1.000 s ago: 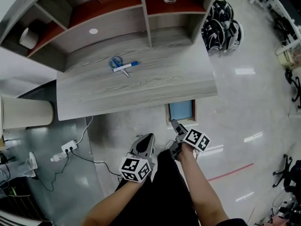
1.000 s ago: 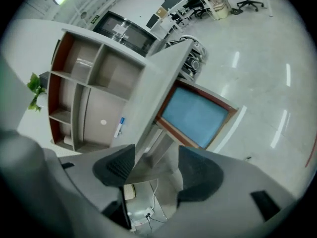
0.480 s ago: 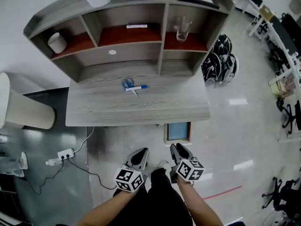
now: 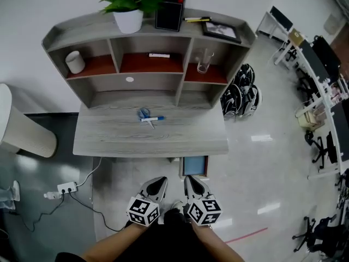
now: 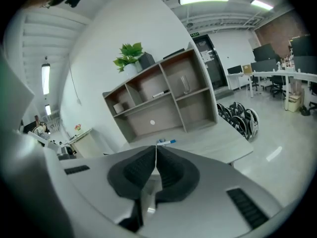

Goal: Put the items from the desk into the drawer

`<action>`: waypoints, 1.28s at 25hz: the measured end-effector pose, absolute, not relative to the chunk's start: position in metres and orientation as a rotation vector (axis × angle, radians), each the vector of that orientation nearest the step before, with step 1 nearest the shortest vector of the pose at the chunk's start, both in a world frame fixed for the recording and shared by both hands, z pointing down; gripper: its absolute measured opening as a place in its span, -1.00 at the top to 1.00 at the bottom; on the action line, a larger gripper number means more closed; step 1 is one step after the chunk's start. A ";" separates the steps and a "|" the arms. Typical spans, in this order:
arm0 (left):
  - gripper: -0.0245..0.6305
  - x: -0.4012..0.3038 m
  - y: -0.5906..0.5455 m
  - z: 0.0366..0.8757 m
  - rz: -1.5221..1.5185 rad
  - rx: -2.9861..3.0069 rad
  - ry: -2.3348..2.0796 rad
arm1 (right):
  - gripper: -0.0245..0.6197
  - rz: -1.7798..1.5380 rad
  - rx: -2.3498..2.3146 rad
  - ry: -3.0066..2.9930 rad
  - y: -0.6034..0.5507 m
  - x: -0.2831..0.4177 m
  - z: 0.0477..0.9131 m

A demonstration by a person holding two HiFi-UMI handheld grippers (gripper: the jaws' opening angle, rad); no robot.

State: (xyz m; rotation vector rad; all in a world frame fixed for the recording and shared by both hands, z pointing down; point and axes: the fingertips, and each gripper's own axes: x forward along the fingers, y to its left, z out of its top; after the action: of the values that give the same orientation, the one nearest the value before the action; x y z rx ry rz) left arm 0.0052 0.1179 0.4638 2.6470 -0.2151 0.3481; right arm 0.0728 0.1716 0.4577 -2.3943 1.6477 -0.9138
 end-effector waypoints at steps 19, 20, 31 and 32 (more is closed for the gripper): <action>0.88 -0.023 0.052 0.343 0.020 2.920 -0.287 | 0.86 -0.330 -2.489 1.861 0.093 0.026 0.344; 0.88 -0.027 0.046 0.344 0.013 2.914 -0.298 | 0.86 -0.354 -2.476 1.874 0.086 0.022 0.347; 0.88 -0.060 -0.007 0.351 -0.019 2.902 -0.294 | 0.86 -0.402 -2.463 1.950 0.027 -0.019 0.364; 0.88 -0.064 -0.012 0.353 -0.024 2.893 -0.295 | 0.86 -0.406 -2.457 1.959 0.022 -0.023 0.366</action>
State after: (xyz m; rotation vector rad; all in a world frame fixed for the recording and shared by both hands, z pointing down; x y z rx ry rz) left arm -0.0644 -0.0125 0.3533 2.8926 -0.2952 -0.0239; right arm -0.0228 0.0222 0.3664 -2.4573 1.9593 -0.4058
